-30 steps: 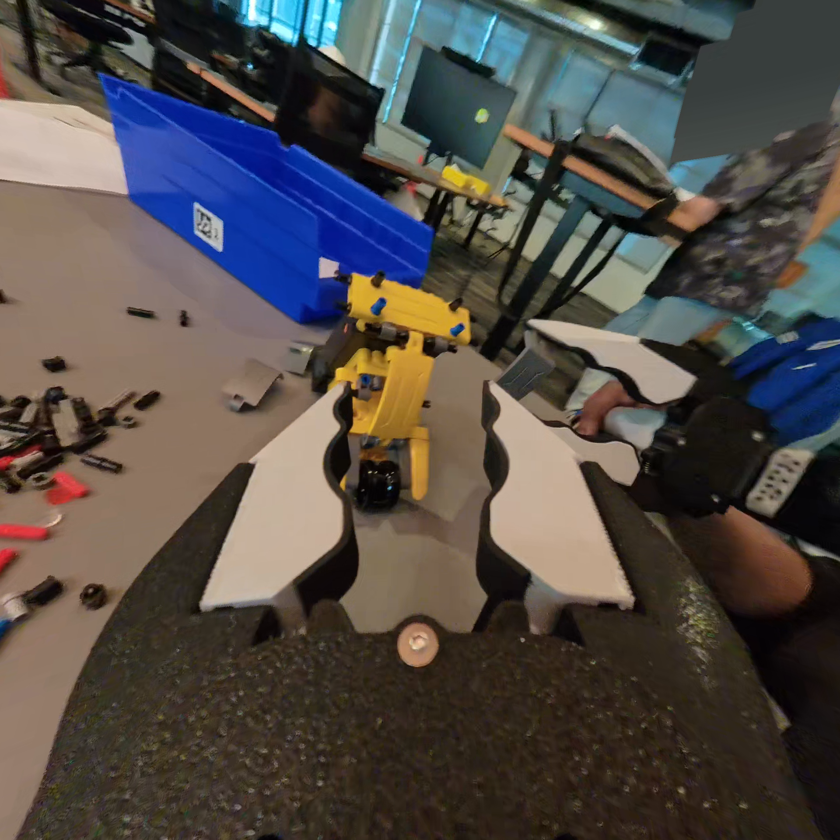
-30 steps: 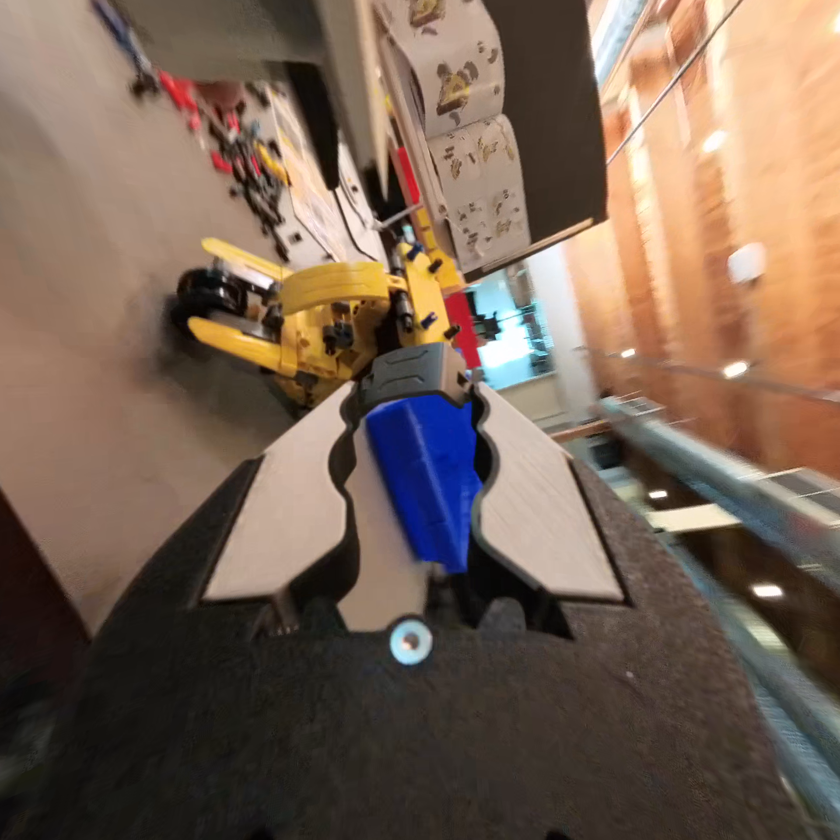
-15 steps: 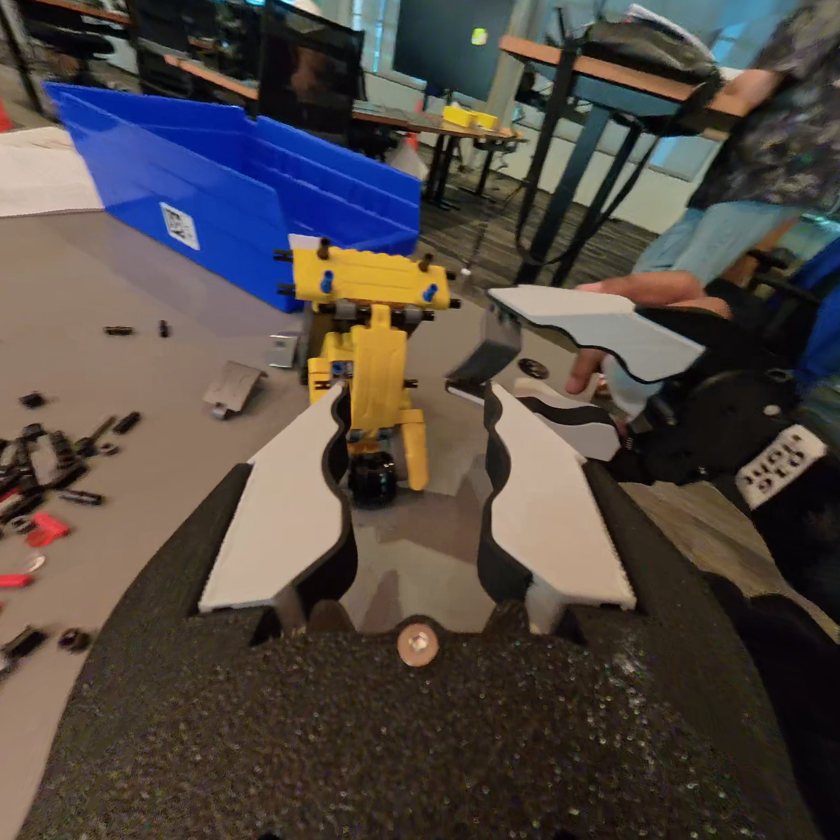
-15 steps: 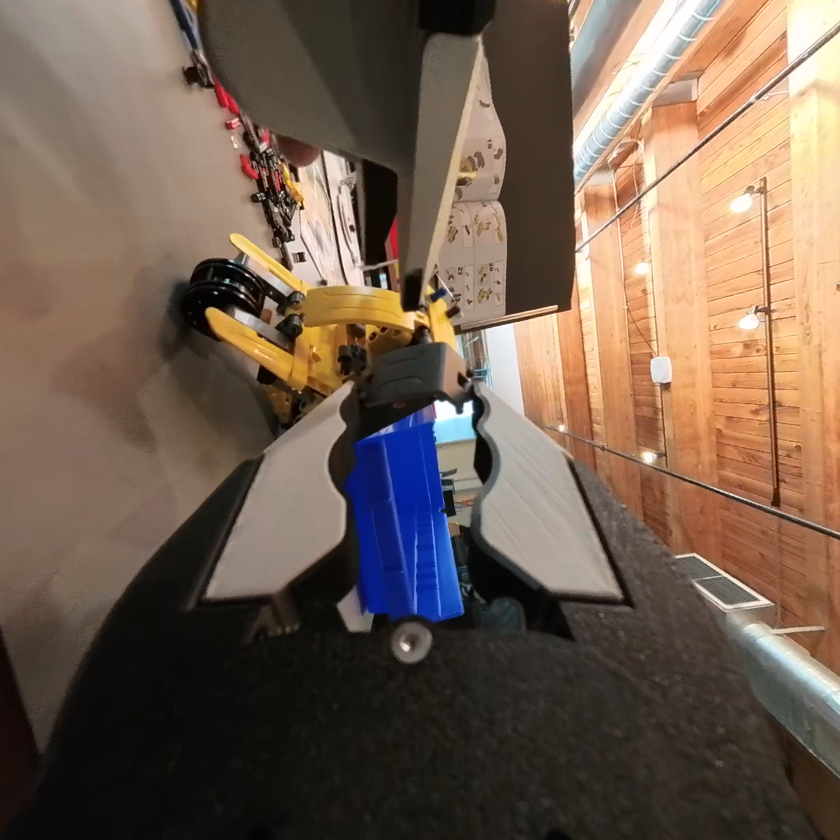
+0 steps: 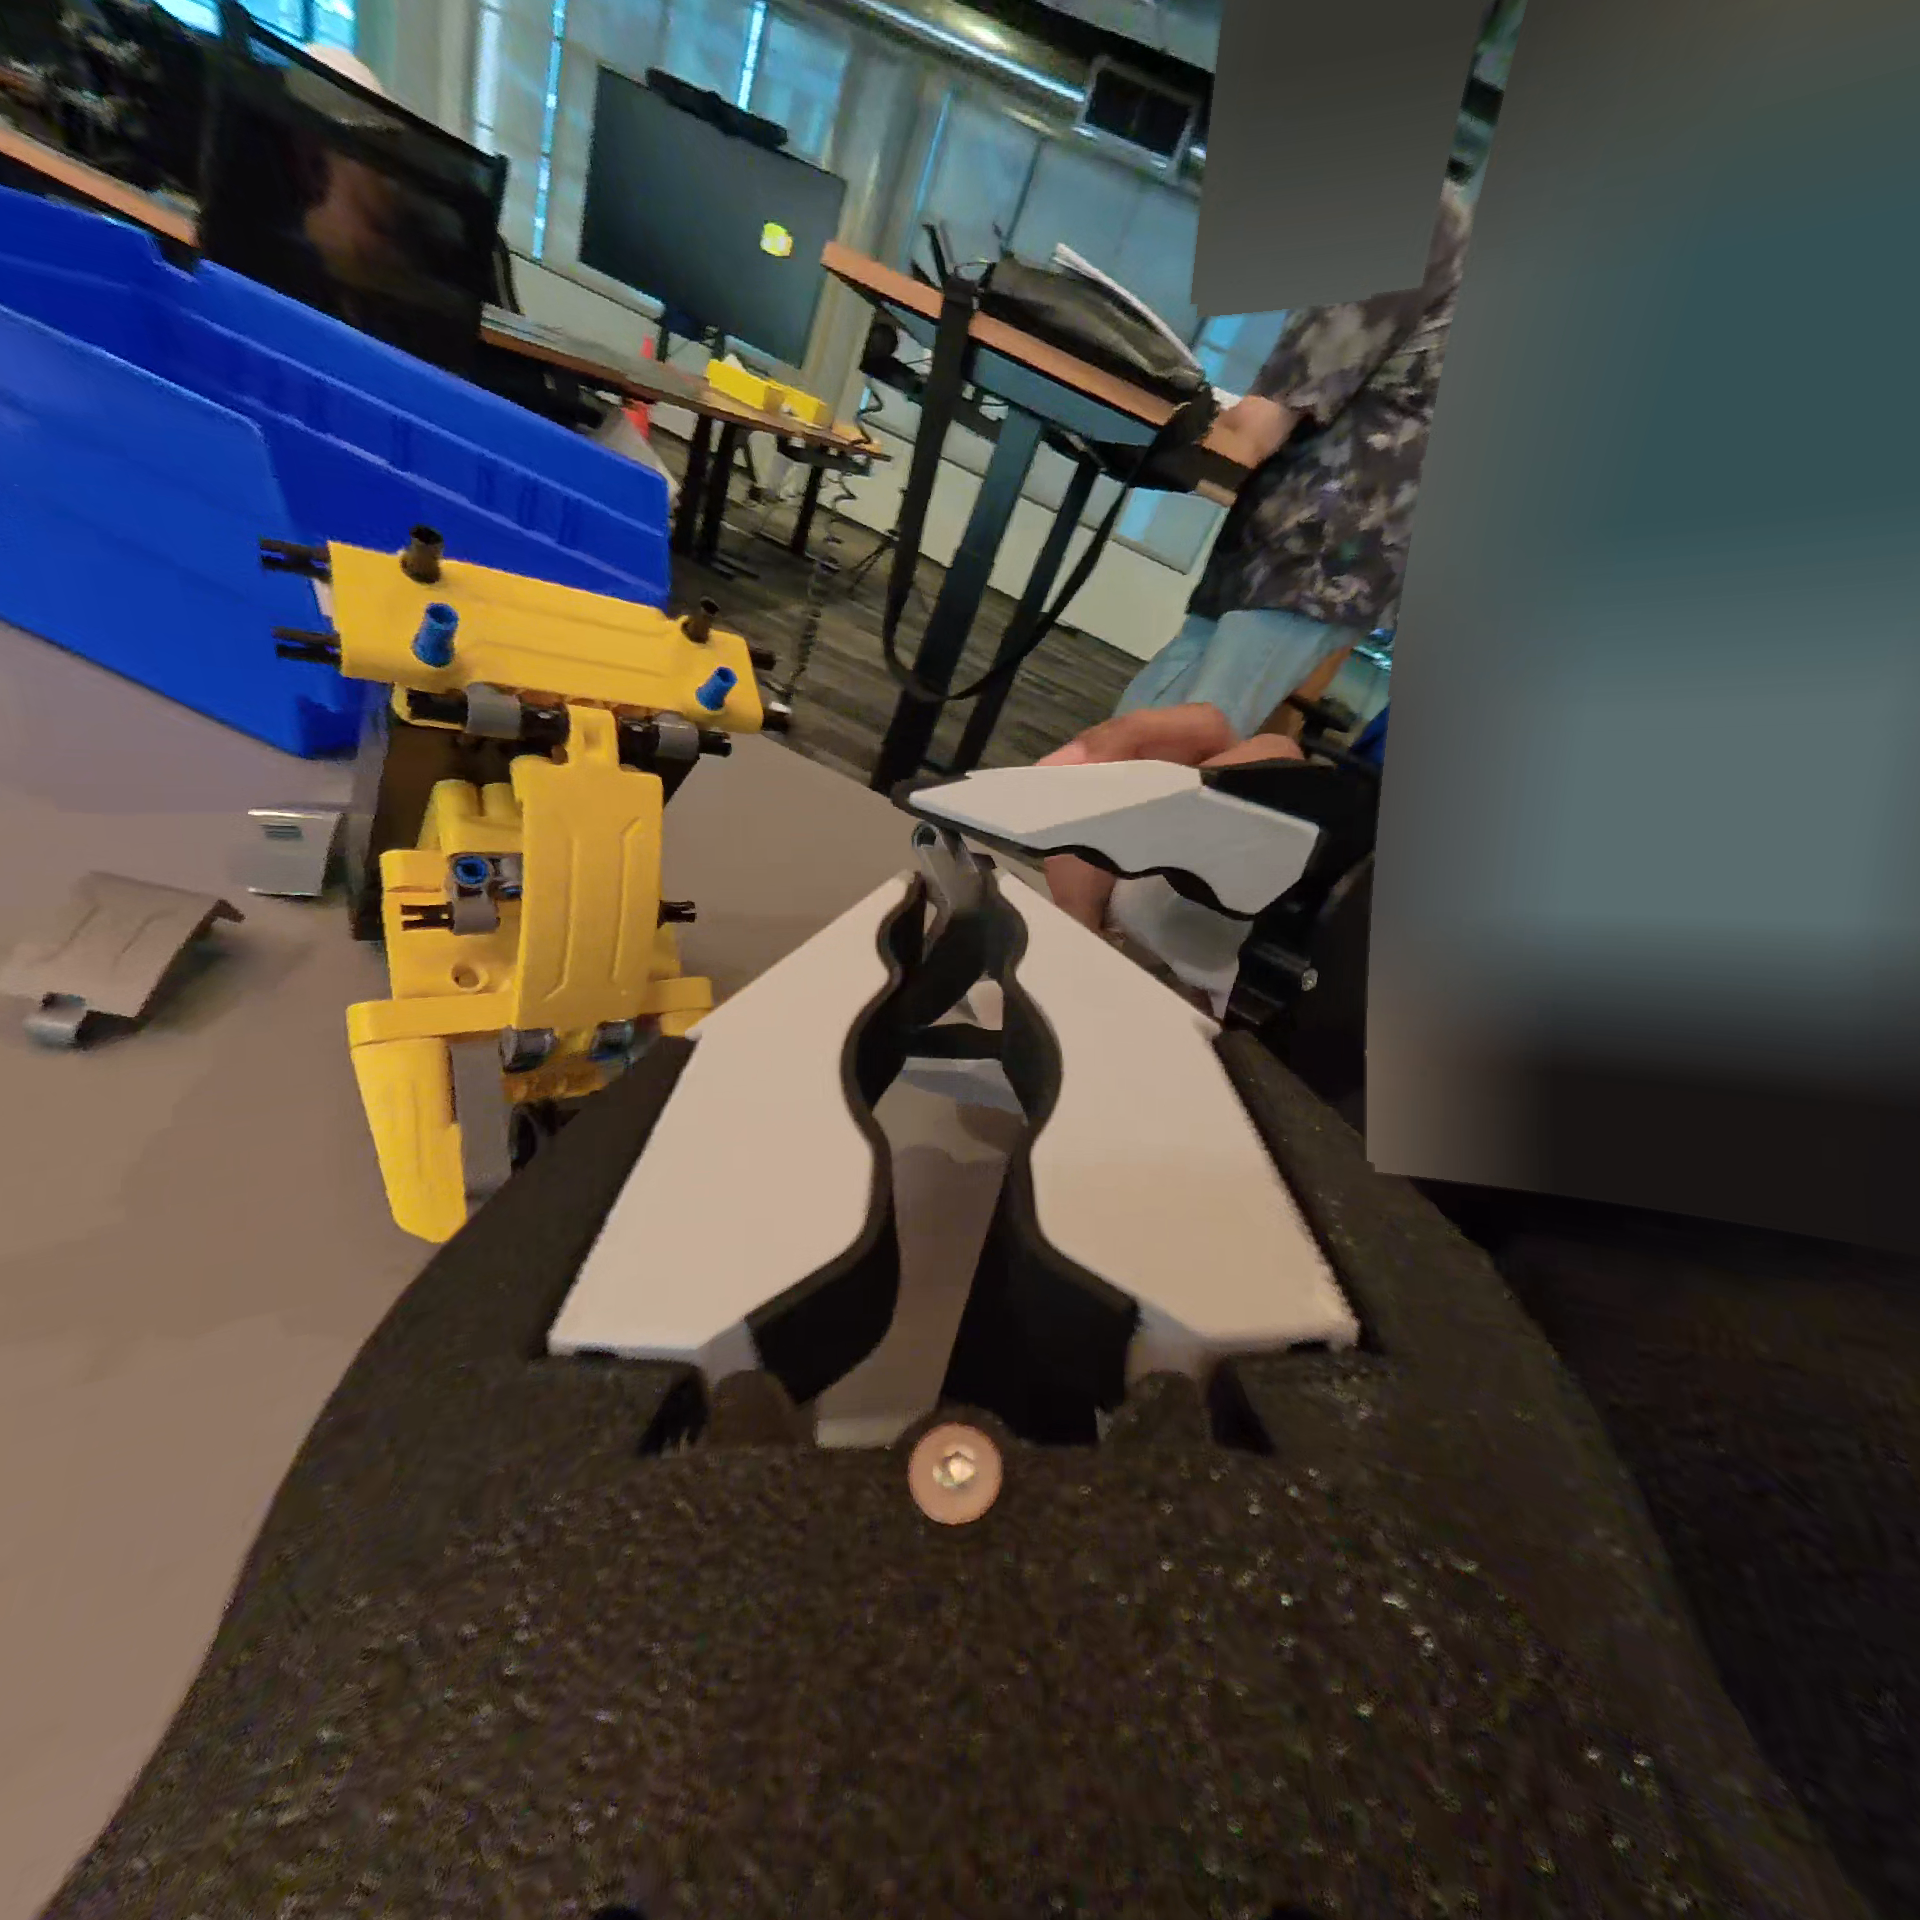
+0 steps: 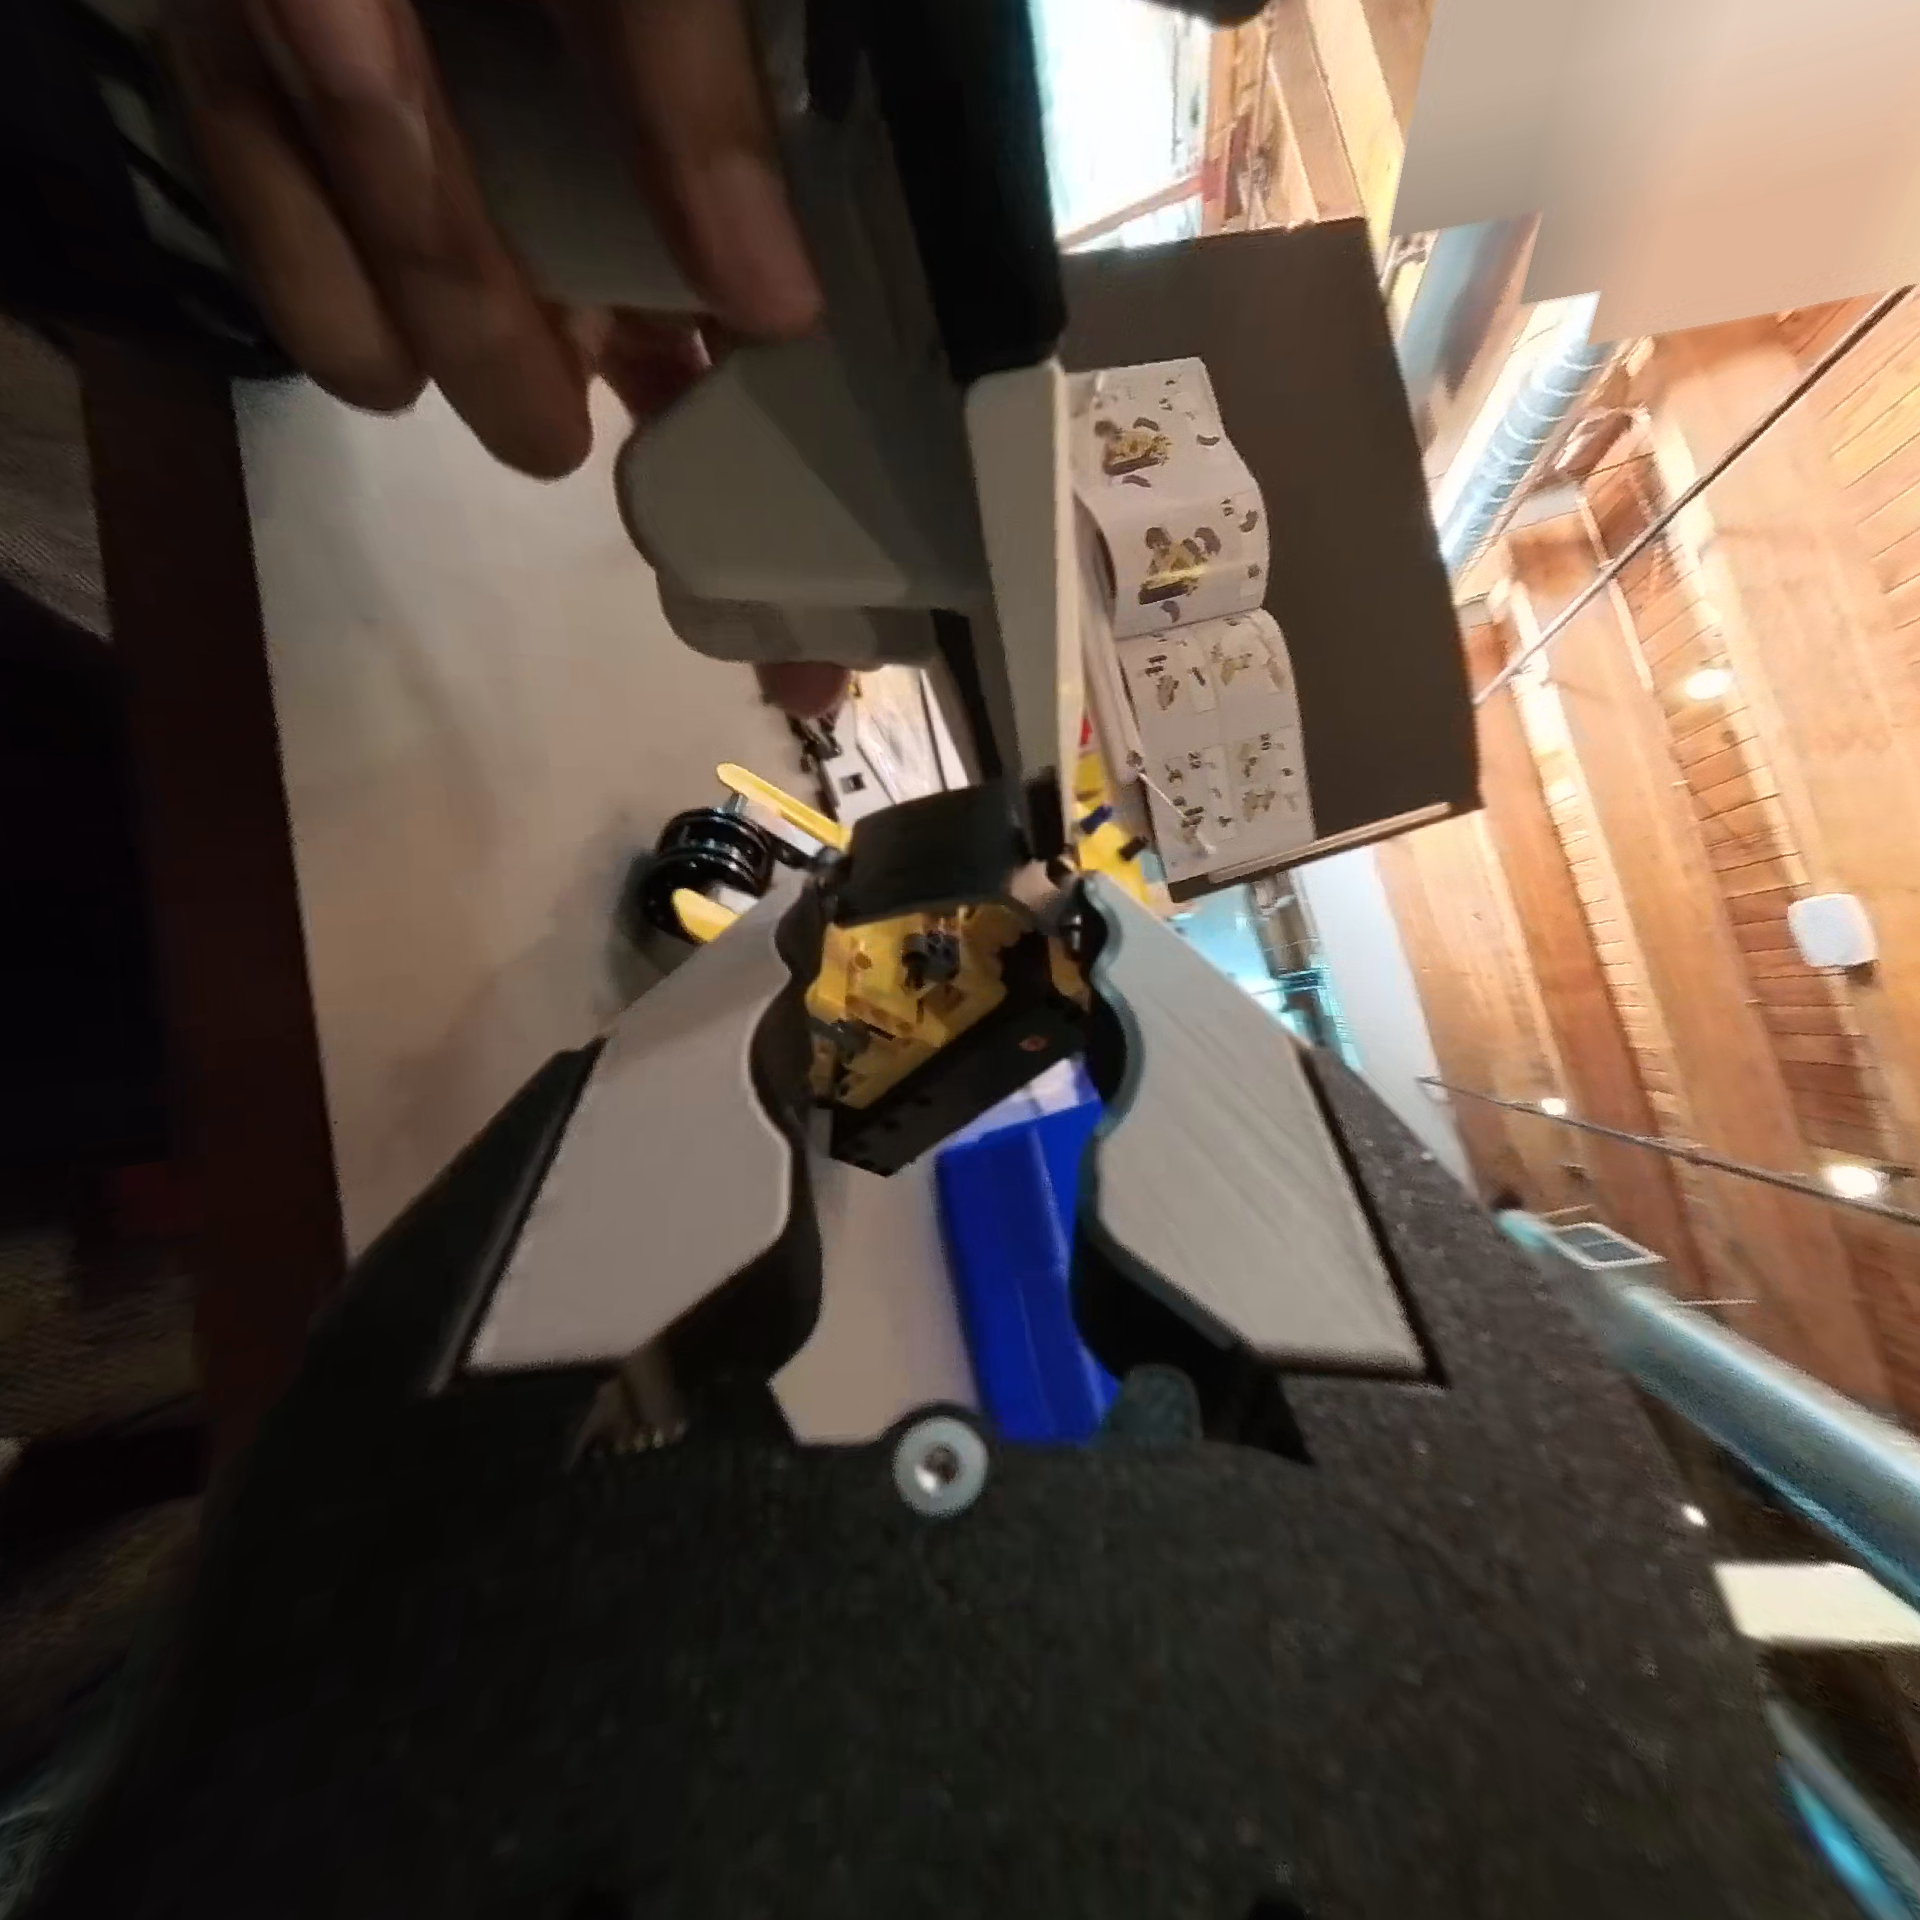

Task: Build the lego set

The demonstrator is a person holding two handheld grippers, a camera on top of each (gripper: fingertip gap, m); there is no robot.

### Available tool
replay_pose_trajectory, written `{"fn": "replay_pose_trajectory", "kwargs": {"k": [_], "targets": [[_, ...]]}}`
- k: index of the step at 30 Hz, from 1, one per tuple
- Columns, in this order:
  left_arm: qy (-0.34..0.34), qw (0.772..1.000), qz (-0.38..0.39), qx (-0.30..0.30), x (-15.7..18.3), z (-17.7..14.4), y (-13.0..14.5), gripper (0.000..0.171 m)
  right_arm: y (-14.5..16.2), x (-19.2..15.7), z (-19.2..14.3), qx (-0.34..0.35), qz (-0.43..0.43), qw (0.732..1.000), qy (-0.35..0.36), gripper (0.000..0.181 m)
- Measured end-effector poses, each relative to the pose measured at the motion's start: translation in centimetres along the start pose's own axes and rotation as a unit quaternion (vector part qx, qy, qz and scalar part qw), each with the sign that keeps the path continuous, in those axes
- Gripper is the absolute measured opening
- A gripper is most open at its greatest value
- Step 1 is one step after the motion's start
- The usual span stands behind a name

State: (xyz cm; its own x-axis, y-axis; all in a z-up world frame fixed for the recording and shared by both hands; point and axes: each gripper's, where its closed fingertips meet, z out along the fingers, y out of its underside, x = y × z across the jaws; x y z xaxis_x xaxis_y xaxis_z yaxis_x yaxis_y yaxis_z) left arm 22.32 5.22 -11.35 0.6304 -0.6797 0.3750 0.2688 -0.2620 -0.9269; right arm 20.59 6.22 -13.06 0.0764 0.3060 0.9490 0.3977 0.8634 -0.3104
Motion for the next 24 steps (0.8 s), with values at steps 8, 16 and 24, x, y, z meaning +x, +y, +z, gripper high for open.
{"fn": "replay_pose_trajectory", "kwargs": {"k": [8,16,24], "targets": [[0.091,0.992,-0.064,0.06,1.0,-1.7,-2.0,0.003,-1.9,1.6,-1.9,0.073,0.411,0.902,-0.112,0.048],[0.211,0.967,-0.05,0.137,3.7,-4.7,-3.8,0.003,-3.9,1.8,-2.8,0.139,0.757,0.608,-0.193,0.047],[0.246,0.96,0.006,0.132,5.4,-5.1,-3.1,0.003,-4.1,0.2,-3.0,0.145,0.84,0.481,-0.205,0.067]]}}
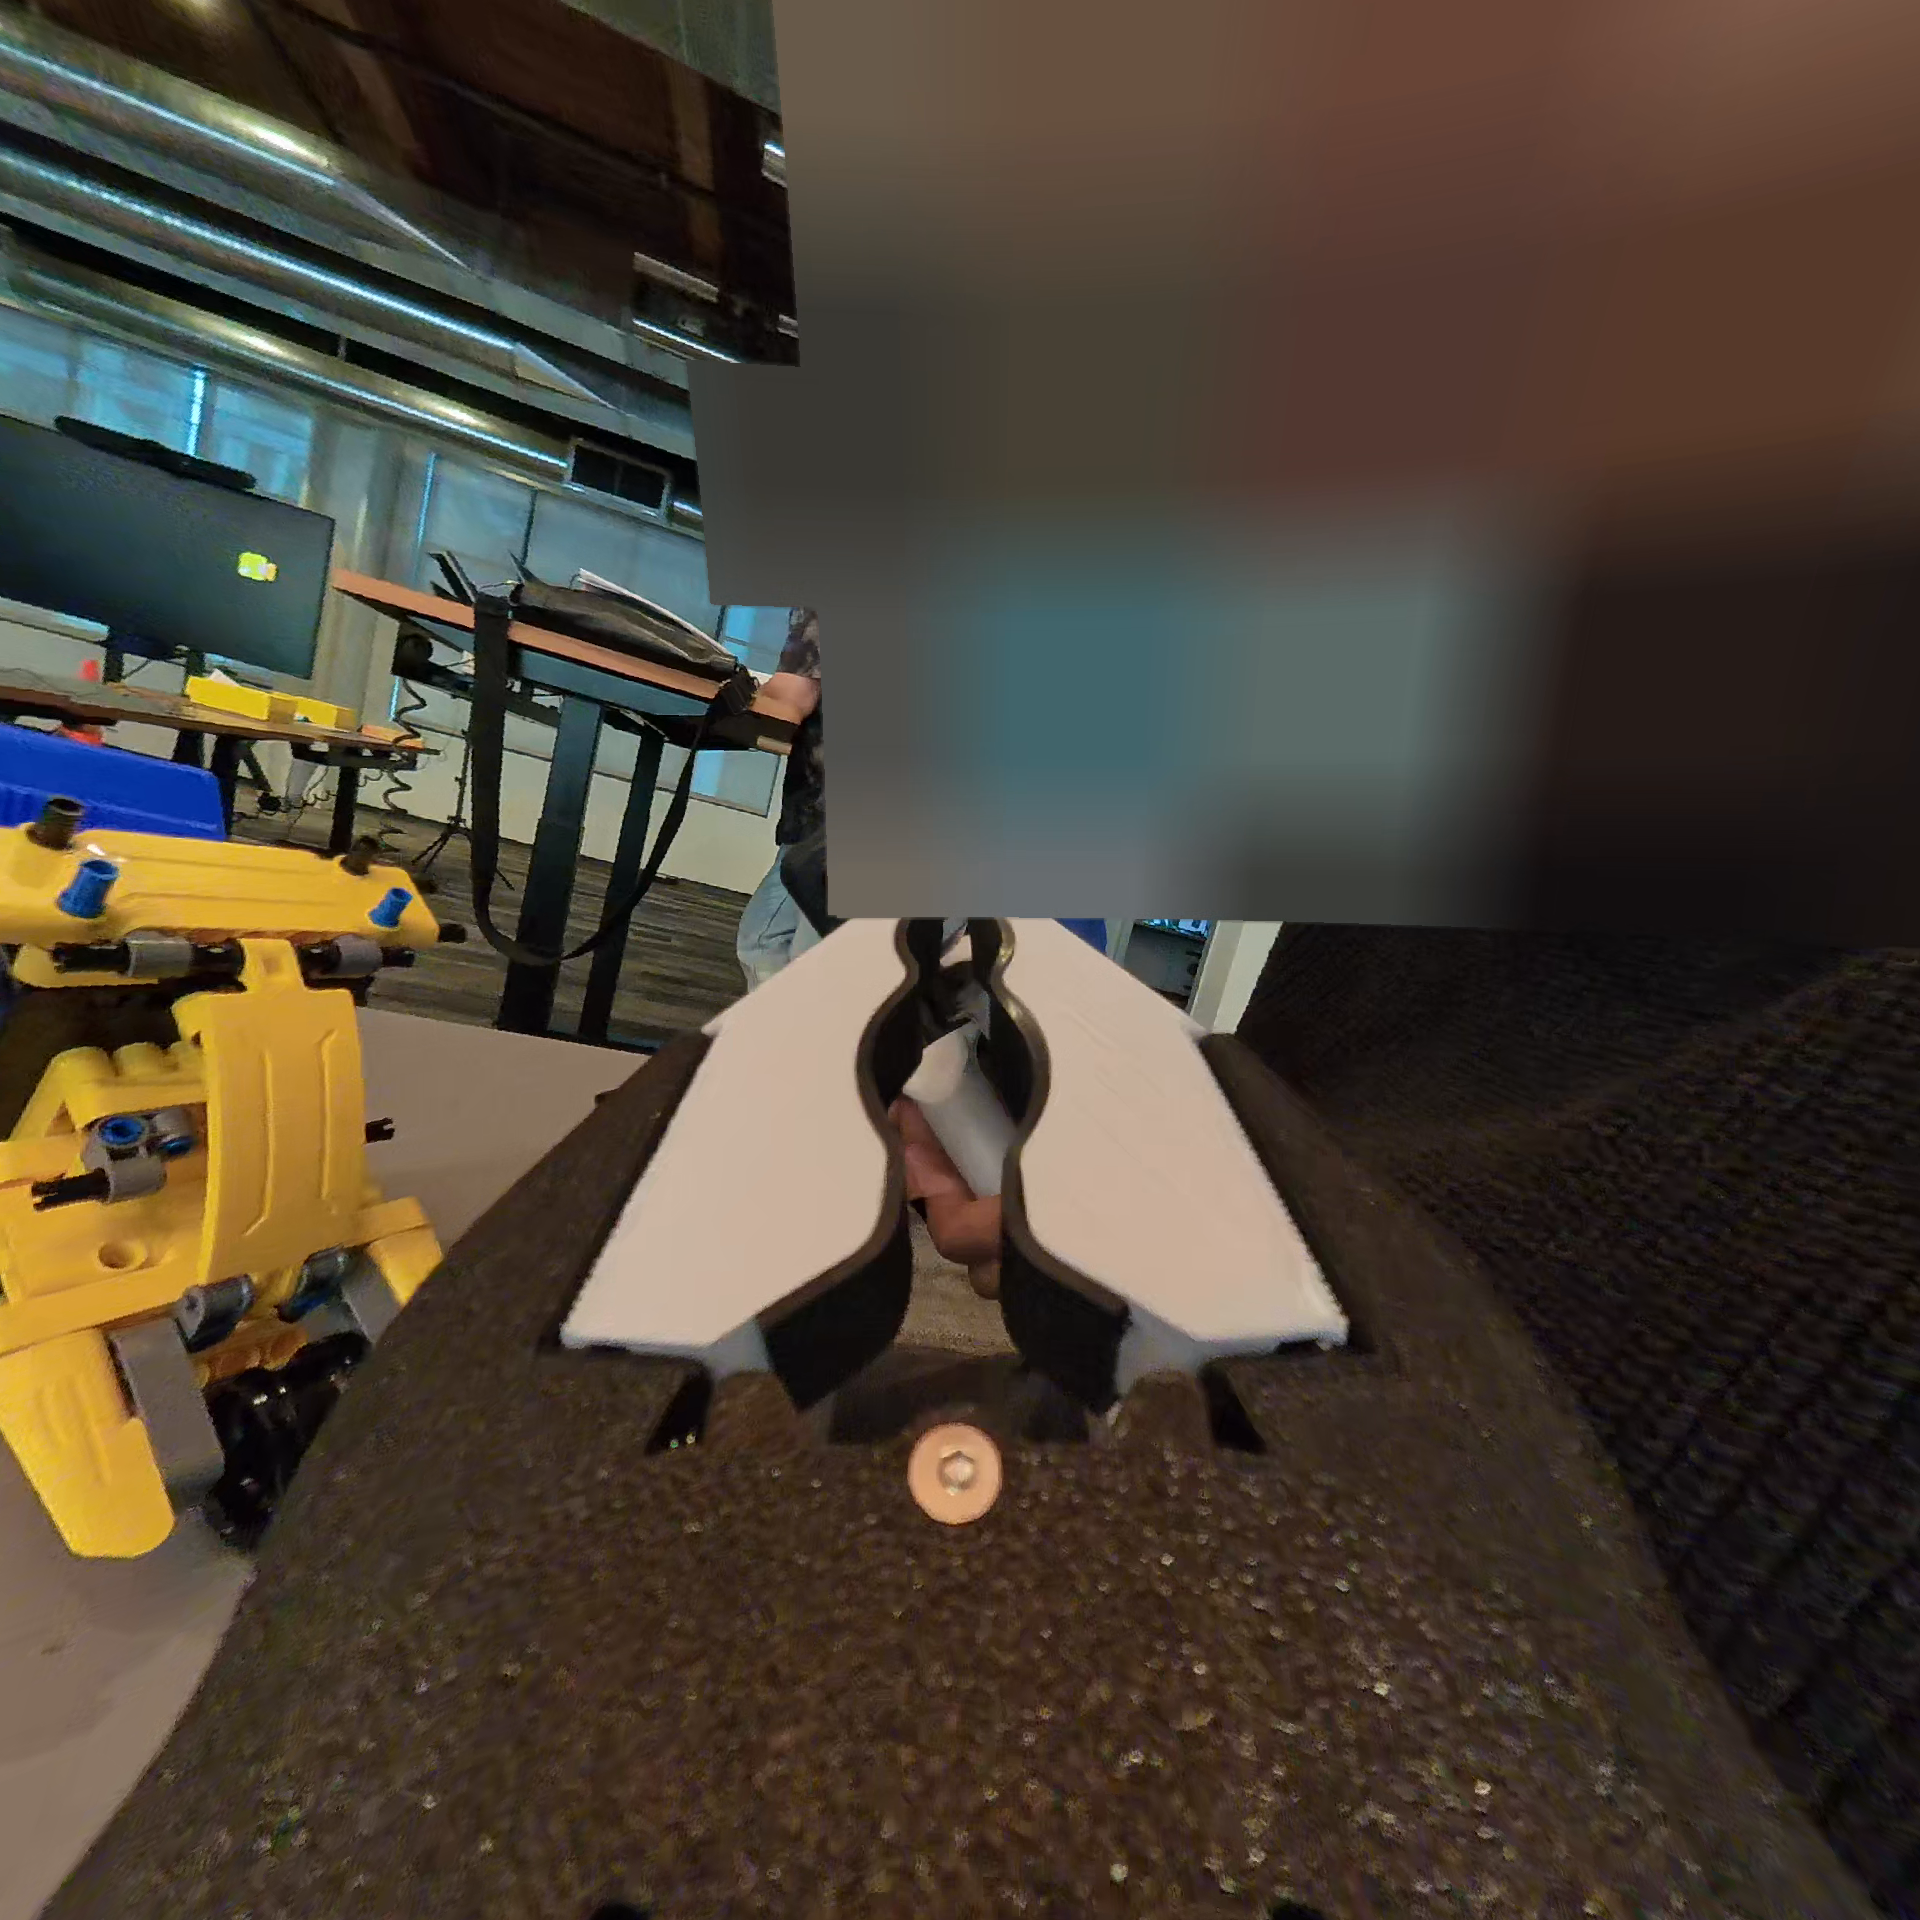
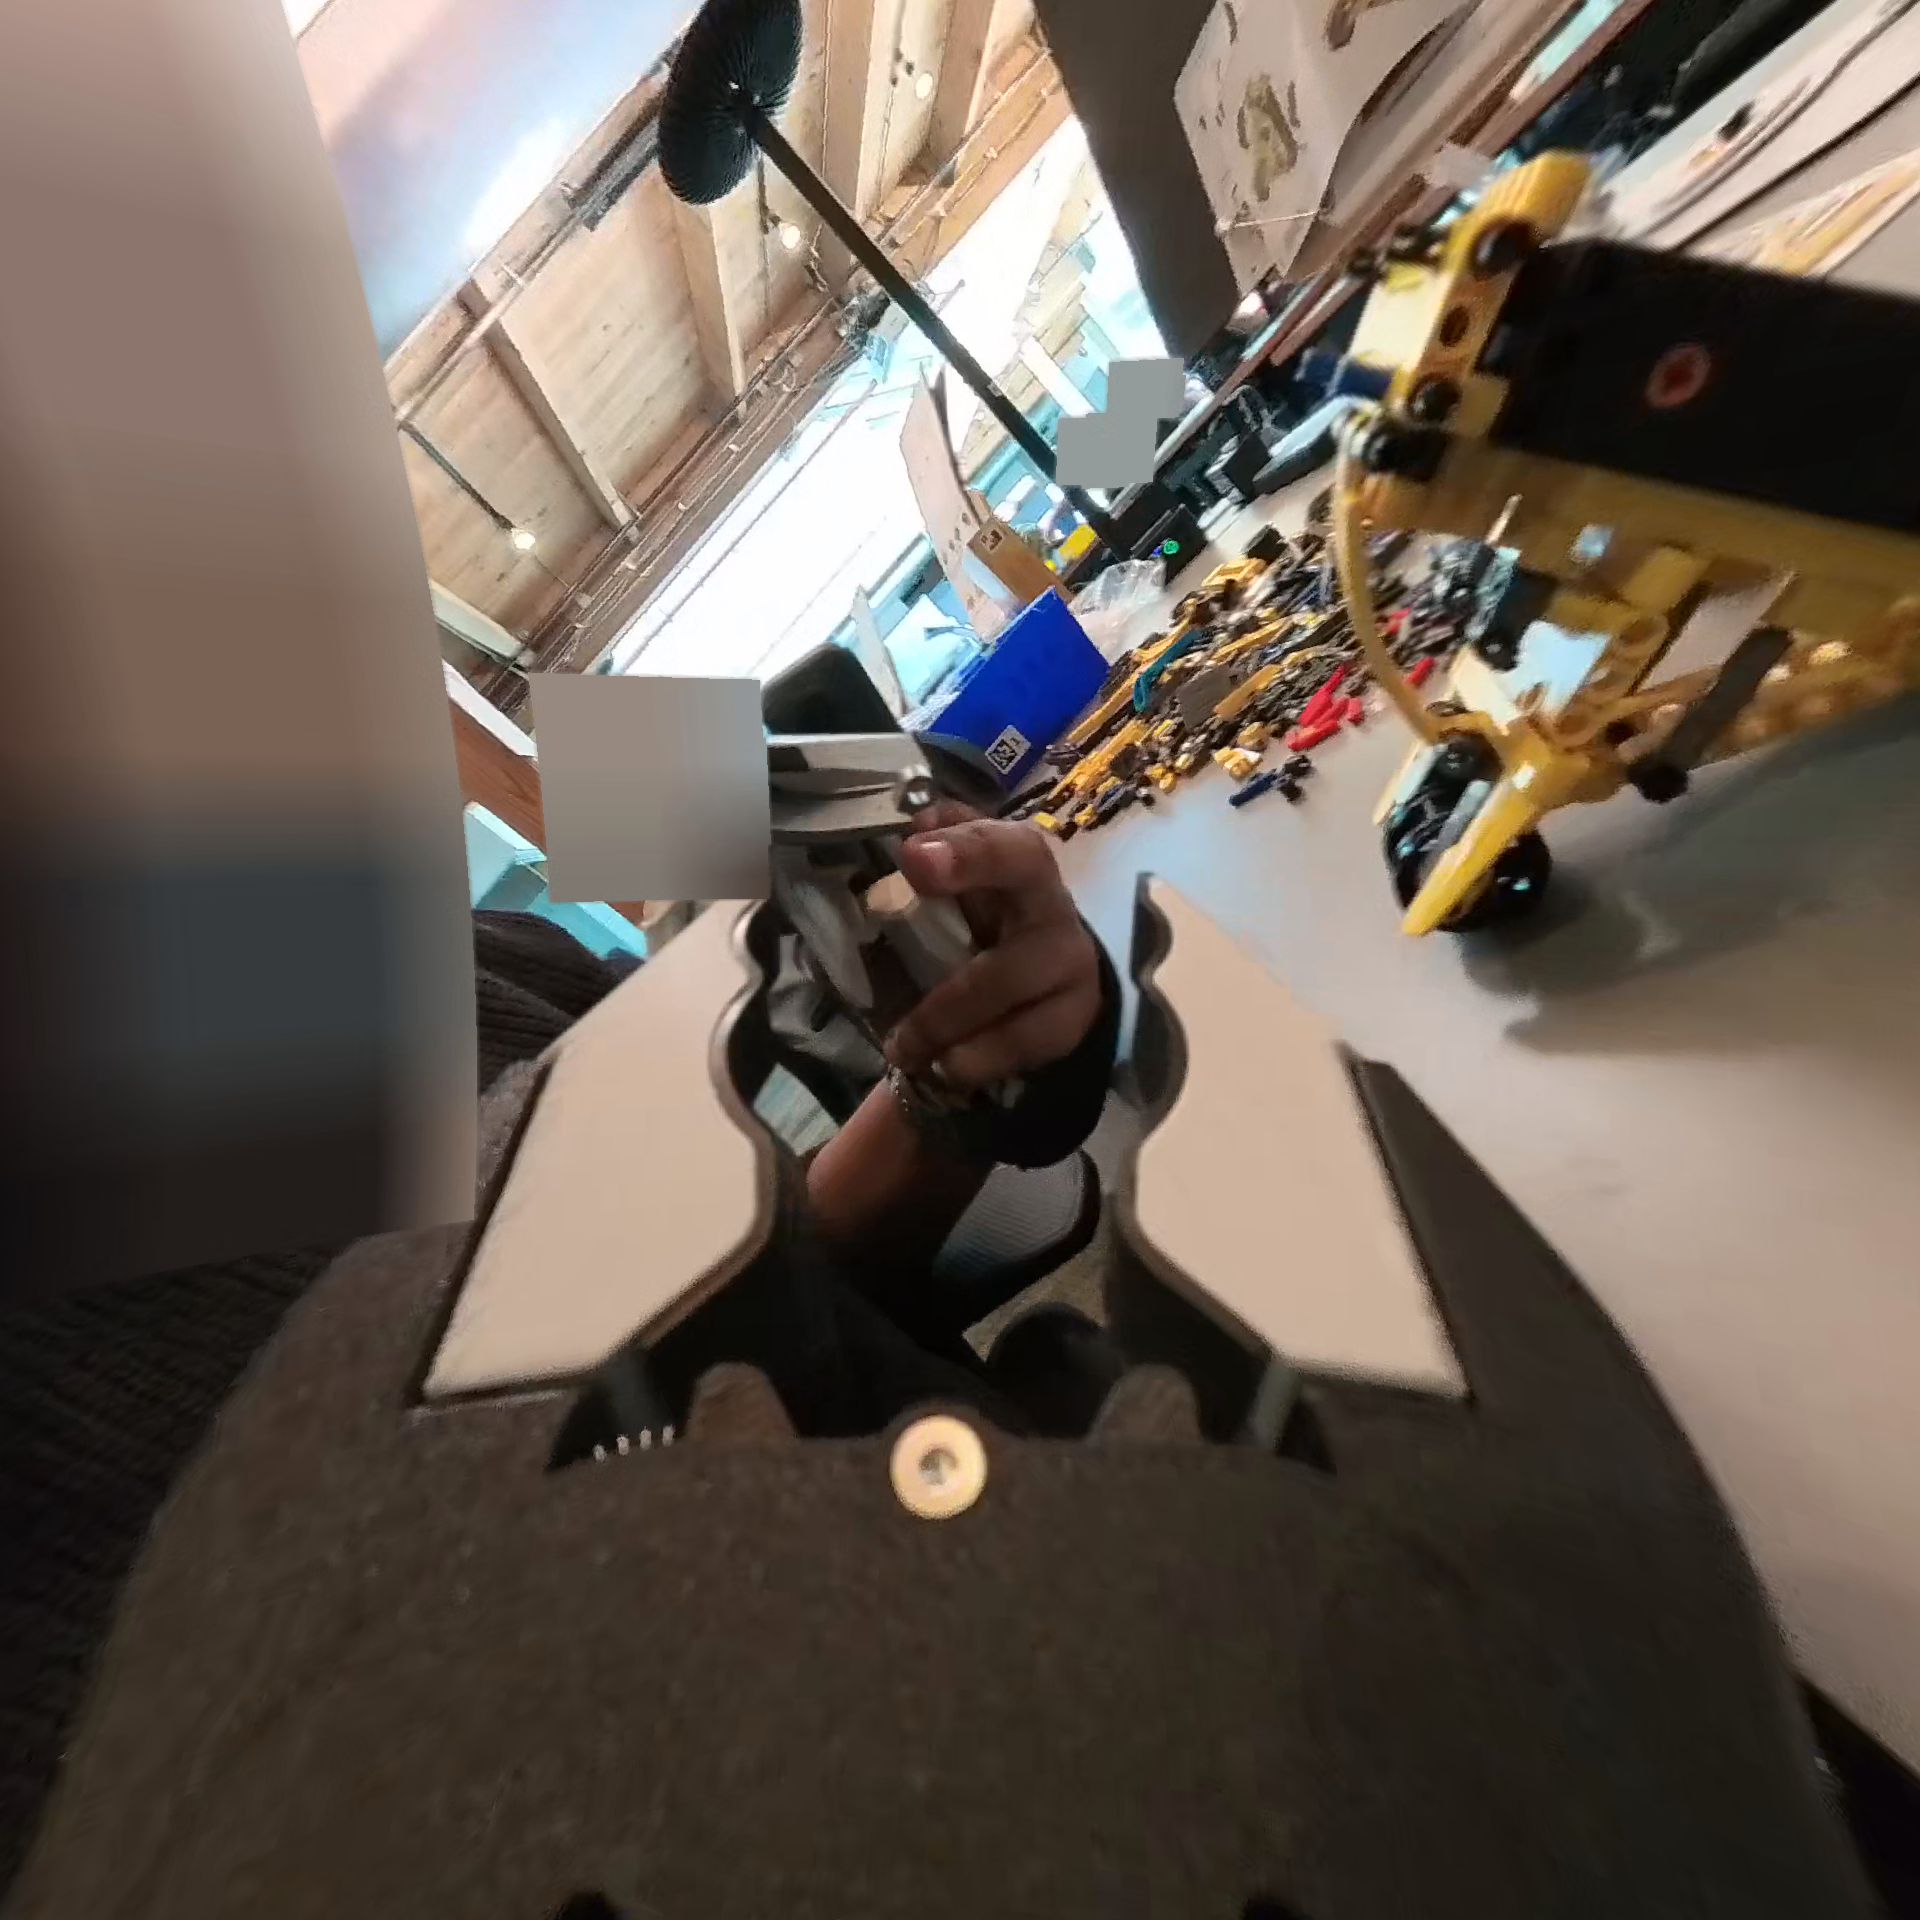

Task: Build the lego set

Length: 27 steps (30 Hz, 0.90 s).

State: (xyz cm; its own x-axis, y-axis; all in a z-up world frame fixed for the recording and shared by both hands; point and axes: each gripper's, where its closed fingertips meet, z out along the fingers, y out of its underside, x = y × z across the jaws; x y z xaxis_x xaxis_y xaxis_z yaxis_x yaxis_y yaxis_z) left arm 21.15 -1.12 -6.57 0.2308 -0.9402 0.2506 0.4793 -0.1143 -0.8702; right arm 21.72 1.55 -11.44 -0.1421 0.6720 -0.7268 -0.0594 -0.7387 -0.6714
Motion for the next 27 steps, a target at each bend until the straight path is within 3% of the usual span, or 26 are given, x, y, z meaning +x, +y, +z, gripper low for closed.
{"fn": "replay_pose_trajectory", "kwargs": {"k": [5,12,27], "targets": [[0.001,1.0,0.011,-0.027,0.2,0.8,1.0,0.003,0.3,-1.2,0.4,0.004,0.019,0.999,-0.037,0.065],[-0.004,0.999,0.004,-0.042,0.0,1.2,1.5,0.002,0.2,-2.1,0.2,0.008,0.039,0.995,-0.087,0.032],[0.027,0.998,-0.022,-0.06,0.9,1.2,2.0,0.002,0.3,-2.8,-0.1,0.002,0.021,0.995,-0.1,0.037]]}}
